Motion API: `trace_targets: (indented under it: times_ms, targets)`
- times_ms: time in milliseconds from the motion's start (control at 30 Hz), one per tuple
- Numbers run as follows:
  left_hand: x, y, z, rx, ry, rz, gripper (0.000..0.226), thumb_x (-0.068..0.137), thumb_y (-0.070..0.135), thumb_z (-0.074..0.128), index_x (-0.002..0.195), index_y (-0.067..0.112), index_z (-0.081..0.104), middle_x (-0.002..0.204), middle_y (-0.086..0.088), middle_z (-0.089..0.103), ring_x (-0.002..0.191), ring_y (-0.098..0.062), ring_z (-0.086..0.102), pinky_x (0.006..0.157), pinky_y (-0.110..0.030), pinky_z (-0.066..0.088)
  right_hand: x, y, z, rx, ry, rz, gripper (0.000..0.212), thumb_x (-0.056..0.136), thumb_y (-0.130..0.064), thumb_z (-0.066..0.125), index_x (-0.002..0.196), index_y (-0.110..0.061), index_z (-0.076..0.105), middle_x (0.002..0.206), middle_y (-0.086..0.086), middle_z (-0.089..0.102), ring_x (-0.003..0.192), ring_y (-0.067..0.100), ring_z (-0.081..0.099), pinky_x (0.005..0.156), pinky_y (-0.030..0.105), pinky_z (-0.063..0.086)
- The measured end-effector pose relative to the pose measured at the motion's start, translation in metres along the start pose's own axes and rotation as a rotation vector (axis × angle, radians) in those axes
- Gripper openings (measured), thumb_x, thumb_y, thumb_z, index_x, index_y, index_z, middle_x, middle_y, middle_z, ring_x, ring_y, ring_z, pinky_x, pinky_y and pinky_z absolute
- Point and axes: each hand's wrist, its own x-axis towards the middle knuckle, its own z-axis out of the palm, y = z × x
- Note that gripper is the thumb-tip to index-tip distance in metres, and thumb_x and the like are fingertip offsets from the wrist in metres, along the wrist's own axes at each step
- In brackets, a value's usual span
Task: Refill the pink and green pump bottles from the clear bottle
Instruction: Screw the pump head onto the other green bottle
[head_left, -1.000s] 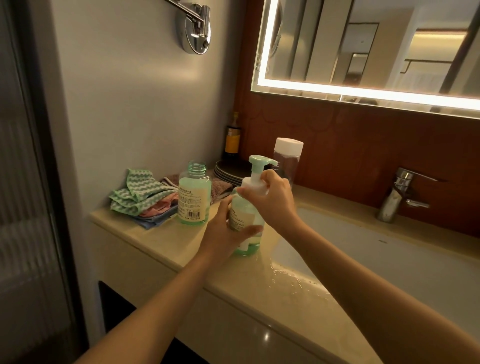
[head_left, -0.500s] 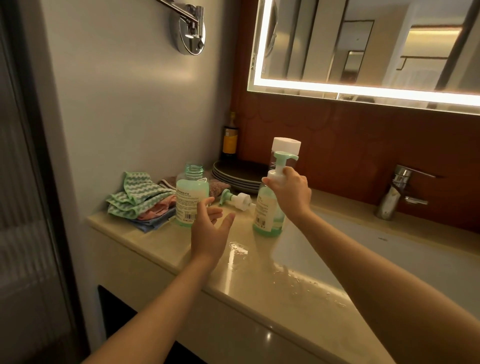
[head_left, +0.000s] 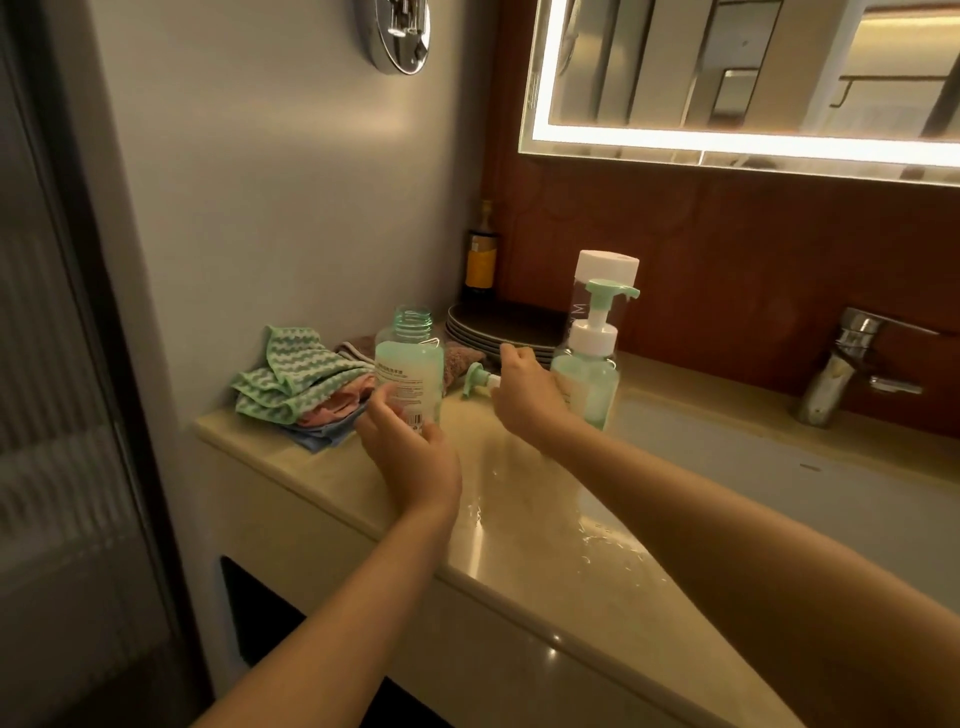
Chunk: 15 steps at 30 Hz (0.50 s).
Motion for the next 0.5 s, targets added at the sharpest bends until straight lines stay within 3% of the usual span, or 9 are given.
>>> trace_targets:
  times_ms: [133, 200, 333, 500]
  targets:
    - [0.003, -0.007, 0.003, 0.002, 0.060, 0.022, 0.056, 0.080, -0.011, 0.053, 0.130, 0.009, 0.037, 0.136, -0.018, 0.032, 0.126, -0.032, 0.037, 0.099, -0.035, 0.039, 0.020, -0.003, 0.015, -0.120, -0.111, 0.144, 0.057, 0.088, 0.001, 0.050, 0.139, -0.004, 0.027, 0.144, 0.022, 0.030, 0.121, 0.035, 0.046, 0.093, 0.038, 0.044]
    - [0.003, -0.008, 0.003, 0.012, 0.061, 0.012, 0.057, 0.081, -0.011, 0.054, 0.131, 0.009, 0.037, 0.138, -0.017, 0.031, 0.127, -0.031, 0.035, 0.099, -0.033, 0.037, 0.028, -0.003, 0.021, -0.160, -0.136, 0.179, 0.061, 0.088, -0.001, 0.051, 0.142, -0.003, 0.023, 0.146, 0.024, 0.026, 0.123, 0.035, 0.045, 0.093, 0.038, 0.044]
    - [0.003, -0.008, 0.003, -0.002, 0.078, 0.028, 0.059, 0.080, -0.010, 0.056, 0.133, 0.007, 0.036, 0.140, -0.018, 0.031, 0.130, -0.031, 0.032, 0.105, -0.039, 0.035, 0.037, -0.001, 0.025, -0.172, -0.145, 0.216, 0.051, 0.087, -0.005, 0.056, 0.134, -0.003, 0.036, 0.135, 0.017, 0.036, 0.114, 0.031, 0.050, 0.088, 0.035, 0.046]
    - [0.005, -0.011, 0.005, -0.048, 0.076, 0.049, 0.062, 0.078, -0.014, 0.054, 0.134, 0.006, 0.035, 0.141, -0.017, 0.031, 0.132, -0.031, 0.032, 0.107, -0.038, 0.034, 0.034, -0.001, 0.025, -0.243, -0.146, 0.143, 0.043, 0.088, -0.006, 0.057, 0.128, -0.003, 0.045, 0.143, 0.017, 0.027, 0.104, 0.027, 0.056, 0.074, 0.030, 0.042]
